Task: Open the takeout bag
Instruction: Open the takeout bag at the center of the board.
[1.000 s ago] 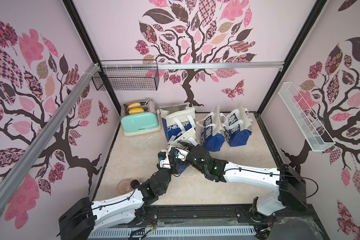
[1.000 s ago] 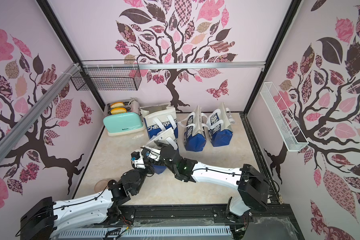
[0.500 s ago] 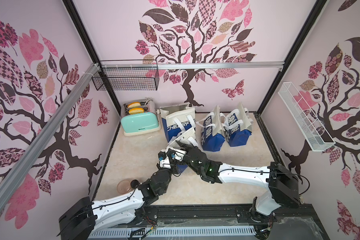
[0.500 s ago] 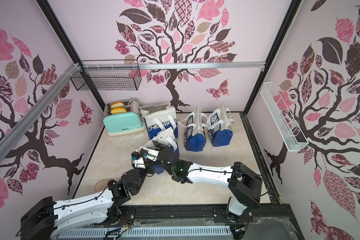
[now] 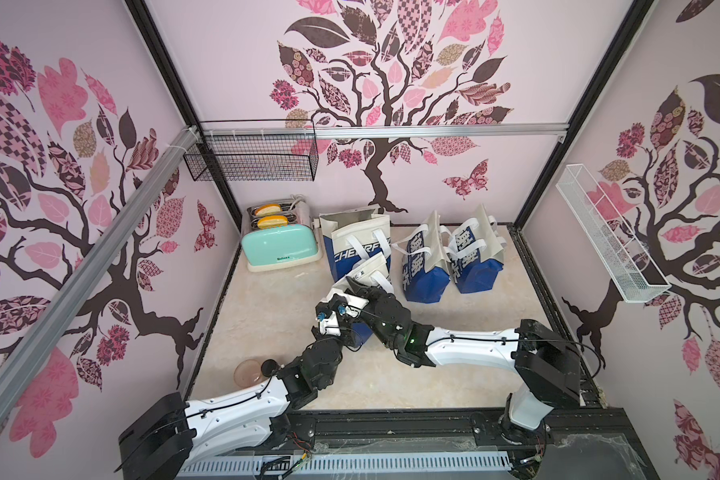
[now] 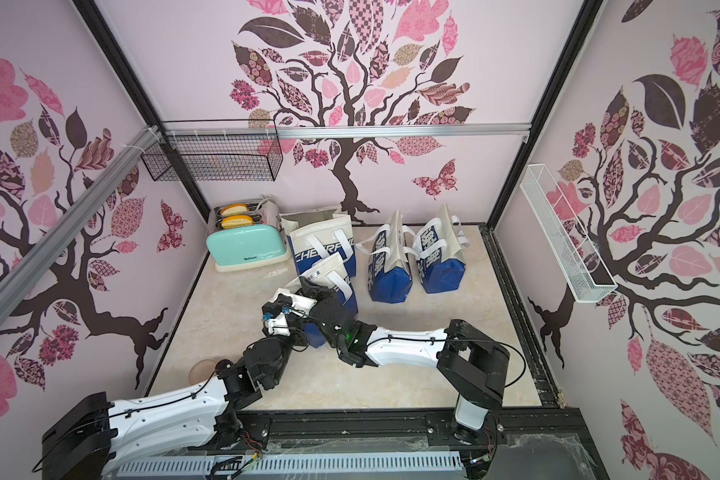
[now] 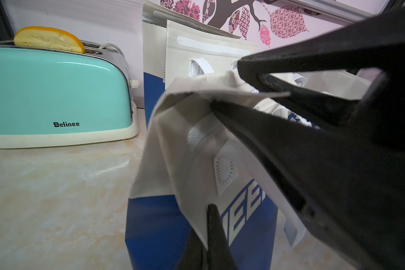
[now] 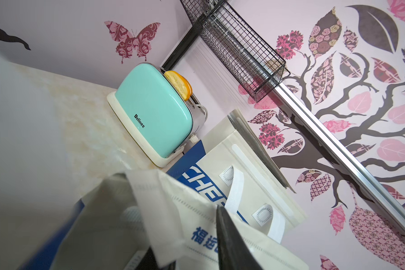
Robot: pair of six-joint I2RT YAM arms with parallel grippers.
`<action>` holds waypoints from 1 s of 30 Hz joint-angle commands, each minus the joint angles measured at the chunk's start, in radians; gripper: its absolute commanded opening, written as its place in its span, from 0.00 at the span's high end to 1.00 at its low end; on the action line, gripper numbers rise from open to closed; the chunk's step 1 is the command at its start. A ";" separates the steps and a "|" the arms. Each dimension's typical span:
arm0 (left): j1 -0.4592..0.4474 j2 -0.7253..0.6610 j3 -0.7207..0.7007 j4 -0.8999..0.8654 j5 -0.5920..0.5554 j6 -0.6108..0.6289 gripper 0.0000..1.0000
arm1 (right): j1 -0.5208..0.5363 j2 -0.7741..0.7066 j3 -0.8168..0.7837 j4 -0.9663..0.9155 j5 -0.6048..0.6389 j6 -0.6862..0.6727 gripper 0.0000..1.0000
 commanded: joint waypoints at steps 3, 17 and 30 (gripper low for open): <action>-0.015 0.002 0.014 -0.031 0.044 0.024 1.00 | 0.015 0.074 -0.001 -0.015 -0.010 -0.024 0.71; -0.014 -0.001 0.012 -0.044 0.023 0.026 1.00 | 0.015 0.139 0.032 0.003 0.104 -0.092 1.00; 0.071 0.066 0.090 -0.309 -0.021 -0.167 1.00 | 0.016 0.004 0.118 -0.161 0.267 -0.383 1.00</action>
